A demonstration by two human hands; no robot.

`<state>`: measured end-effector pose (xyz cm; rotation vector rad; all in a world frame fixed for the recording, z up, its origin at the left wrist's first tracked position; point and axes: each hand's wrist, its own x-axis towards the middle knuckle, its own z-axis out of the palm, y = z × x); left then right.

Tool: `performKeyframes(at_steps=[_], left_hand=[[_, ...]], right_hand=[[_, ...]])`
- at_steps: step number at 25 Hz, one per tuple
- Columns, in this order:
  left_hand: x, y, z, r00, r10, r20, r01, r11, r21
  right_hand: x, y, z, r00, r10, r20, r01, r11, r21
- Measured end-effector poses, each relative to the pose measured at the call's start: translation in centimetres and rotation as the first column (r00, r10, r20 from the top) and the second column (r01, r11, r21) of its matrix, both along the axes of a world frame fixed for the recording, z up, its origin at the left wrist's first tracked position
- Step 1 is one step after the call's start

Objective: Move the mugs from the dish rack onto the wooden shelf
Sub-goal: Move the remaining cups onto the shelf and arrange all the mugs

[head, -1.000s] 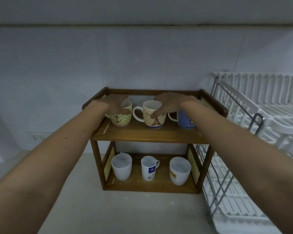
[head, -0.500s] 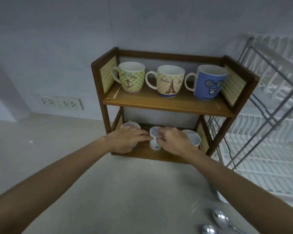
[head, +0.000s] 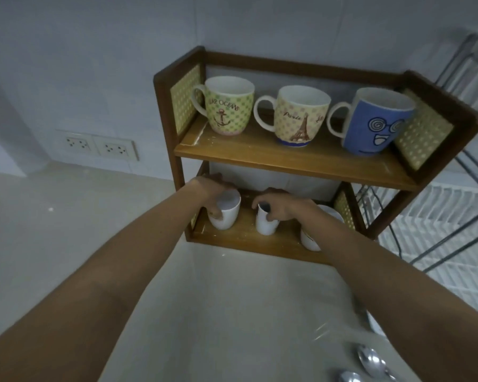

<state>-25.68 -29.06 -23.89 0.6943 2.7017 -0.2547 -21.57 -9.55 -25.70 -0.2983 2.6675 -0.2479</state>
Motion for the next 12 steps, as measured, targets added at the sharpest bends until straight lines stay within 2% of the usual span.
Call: performKeyframes(at_steps=[3,6,9,12], left_hand=[[-0.4,0.4,-1.5,0.998,0.046,-0.032,-0.047,0.999,-0.023],[-1.2,0.3,-1.4,0.994,0.105,-0.028,-0.106,0.994,-0.025],[-1.4,0.2,-0.7,0.999,0.051,-0.007,-0.051,0.998,-0.027],[-1.1,0.3,-0.7,0.997,0.054,0.049,-0.057,0.997,0.047]], right_hand=[[0.1,1.4,0.4,0.996,0.084,0.031,-0.081,0.993,-0.082],[0.2,1.8,0.9,0.998,-0.046,0.049,0.053,0.985,-0.166],[0.0,1.4,0.7,0.988,-0.147,-0.039,0.148,0.989,0.013],[0.0,1.2,0.8,0.994,-0.108,-0.02,0.108,0.994,-0.001]])
